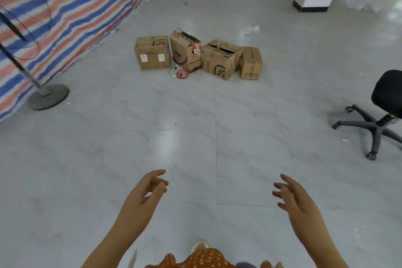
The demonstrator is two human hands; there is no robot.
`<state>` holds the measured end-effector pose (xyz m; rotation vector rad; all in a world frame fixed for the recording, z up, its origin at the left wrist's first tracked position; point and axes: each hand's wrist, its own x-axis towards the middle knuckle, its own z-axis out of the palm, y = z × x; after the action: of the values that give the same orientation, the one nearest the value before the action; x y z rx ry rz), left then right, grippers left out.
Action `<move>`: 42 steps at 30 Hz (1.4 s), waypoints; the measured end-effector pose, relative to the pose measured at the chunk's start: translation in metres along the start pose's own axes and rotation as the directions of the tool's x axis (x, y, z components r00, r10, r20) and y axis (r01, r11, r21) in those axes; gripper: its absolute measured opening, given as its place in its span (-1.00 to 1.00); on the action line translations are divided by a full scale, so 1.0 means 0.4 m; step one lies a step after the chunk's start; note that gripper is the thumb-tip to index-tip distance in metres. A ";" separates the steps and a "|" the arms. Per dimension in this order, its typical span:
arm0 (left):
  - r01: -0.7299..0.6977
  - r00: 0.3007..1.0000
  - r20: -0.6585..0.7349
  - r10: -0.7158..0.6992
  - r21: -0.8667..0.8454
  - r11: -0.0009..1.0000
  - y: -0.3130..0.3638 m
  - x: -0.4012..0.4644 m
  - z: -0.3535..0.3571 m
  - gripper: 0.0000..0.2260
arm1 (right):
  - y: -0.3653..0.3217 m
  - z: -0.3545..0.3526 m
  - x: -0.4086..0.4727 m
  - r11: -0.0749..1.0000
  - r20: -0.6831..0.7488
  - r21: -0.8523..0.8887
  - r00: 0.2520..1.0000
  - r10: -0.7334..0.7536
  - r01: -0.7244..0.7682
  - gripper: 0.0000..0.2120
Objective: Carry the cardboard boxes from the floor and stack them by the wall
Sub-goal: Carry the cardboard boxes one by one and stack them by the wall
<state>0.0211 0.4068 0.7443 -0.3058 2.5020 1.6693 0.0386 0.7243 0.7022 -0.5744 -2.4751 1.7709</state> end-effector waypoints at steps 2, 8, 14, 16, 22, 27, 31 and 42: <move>-0.010 1.000 0.009 0.011 -0.001 1.000 0.028 0.089 -0.013 -0.75 | -0.031 0.030 0.071 1.000 0.007 0.002 1.000 -0.008 0.008 -0.72; 0.010 0.998 0.067 -0.012 0.031 0.999 0.085 0.350 0.006 -0.76 | -0.076 0.085 0.298 0.998 -0.010 0.008 0.998 0.069 -0.069 -0.71; 0.031 0.999 0.016 -0.031 0.011 0.999 0.157 0.640 0.105 -0.76 | -0.106 0.089 0.621 0.993 -0.010 0.032 0.994 0.110 -0.110 -0.74; 0.041 0.999 -0.018 -0.042 -0.013 0.999 0.191 0.741 0.150 -0.76 | -0.123 0.074 0.750 0.995 0.011 0.026 0.995 0.096 -0.096 -0.74; -0.003 0.999 -0.051 0.000 -0.069 0.998 0.358 1.042 0.302 -0.76 | -0.240 -0.017 1.124 1.000 0.002 0.013 1.000 0.007 -0.007 -0.74; 0.024 0.999 0.023 -0.023 -0.031 0.999 0.440 1.227 0.421 -0.77 | -0.275 -0.076 1.344 1.000 -0.005 0.001 1.000 0.005 -0.005 -0.73; 0.038 0.996 0.075 -0.039 0.021 0.999 0.491 1.413 0.507 -0.77 | -0.282 -0.091 1.523 0.998 -0.046 0.009 0.997 0.058 -0.058 -0.74; -0.047 0.982 0.186 0.041 0.027 0.999 0.735 2.095 0.752 -0.79 | -0.380 -0.131 2.143 0.994 -0.147 -0.003 0.983 0.112 -0.113 -0.73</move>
<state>-0.8661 0.7086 0.7172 -0.0876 2.4112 1.5918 -0.7871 1.0052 0.7089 -0.8292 -2.3990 1.6853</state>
